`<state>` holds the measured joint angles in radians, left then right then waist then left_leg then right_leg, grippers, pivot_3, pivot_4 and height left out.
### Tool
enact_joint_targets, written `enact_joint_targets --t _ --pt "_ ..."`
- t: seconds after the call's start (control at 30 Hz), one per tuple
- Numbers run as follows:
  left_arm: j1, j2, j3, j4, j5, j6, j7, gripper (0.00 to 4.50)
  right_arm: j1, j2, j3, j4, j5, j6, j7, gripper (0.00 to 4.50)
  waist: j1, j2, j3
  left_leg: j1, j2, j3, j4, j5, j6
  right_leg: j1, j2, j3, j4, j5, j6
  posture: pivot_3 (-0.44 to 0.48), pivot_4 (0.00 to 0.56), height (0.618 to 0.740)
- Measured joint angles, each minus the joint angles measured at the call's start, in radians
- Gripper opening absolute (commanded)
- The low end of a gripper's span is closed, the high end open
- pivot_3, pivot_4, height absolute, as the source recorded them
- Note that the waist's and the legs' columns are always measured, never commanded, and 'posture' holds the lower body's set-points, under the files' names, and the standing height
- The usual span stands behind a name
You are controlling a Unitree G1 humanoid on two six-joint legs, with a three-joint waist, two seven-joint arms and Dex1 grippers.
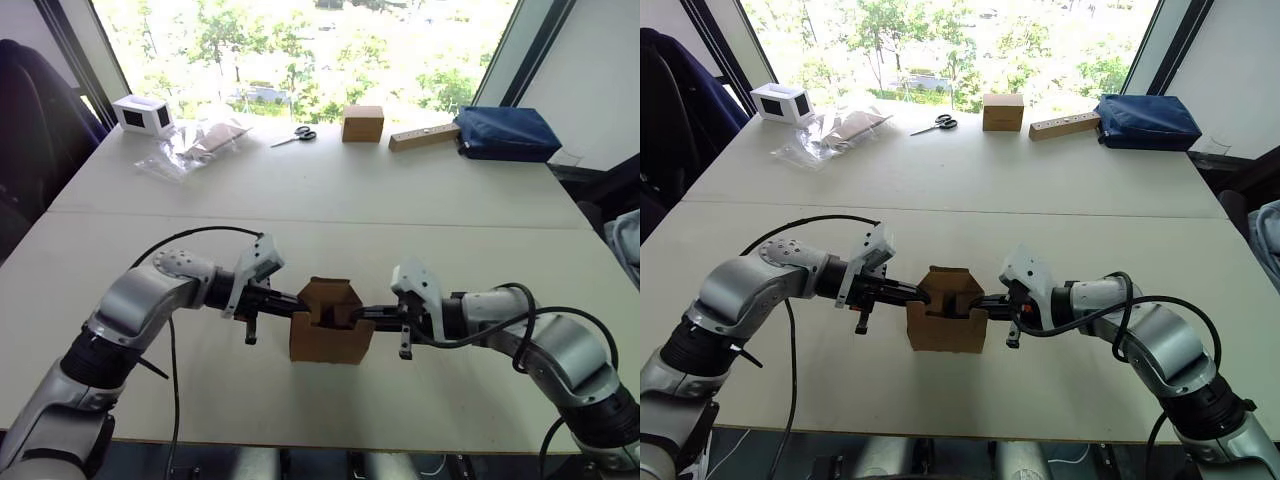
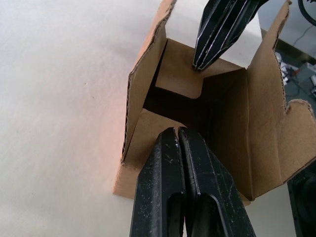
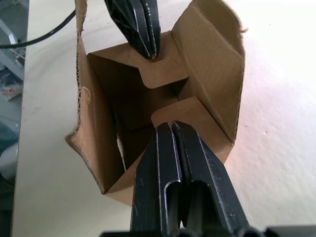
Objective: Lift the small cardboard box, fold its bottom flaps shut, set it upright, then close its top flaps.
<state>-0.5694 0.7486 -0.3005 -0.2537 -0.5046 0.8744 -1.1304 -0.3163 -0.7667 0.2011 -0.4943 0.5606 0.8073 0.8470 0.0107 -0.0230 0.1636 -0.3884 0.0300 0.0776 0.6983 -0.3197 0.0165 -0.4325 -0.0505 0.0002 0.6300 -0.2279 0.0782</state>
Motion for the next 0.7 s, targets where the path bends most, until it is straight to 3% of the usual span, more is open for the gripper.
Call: enact_joint_targets --t 0.47,0.7 --pt "0.009 -0.028 0.006 -0.013 0.014 -0.021 0.021 0.07 -0.007 0.0 -0.005 0.0 -0.027 -0.008 0.017 0.0 0.0 0.0 0.0 0.0 0.0 0.0 0.0 0.0 0.0 0.0 0.0 0.0 0.0 0.0 0.0 0.0 0.15 0.74" --pt "-0.049 -0.062 0.168 0.076 -0.122 0.04 0.006 0.07 0.0 0.0 -0.221 -0.023 0.133 0.075 0.005 0.0 0.001 -0.001 0.001 -0.002 0.0 0.0 0.0 0.0 0.0 -0.002 0.0 0.0 0.0 0.0 0.001 0.0 0.15 0.74"
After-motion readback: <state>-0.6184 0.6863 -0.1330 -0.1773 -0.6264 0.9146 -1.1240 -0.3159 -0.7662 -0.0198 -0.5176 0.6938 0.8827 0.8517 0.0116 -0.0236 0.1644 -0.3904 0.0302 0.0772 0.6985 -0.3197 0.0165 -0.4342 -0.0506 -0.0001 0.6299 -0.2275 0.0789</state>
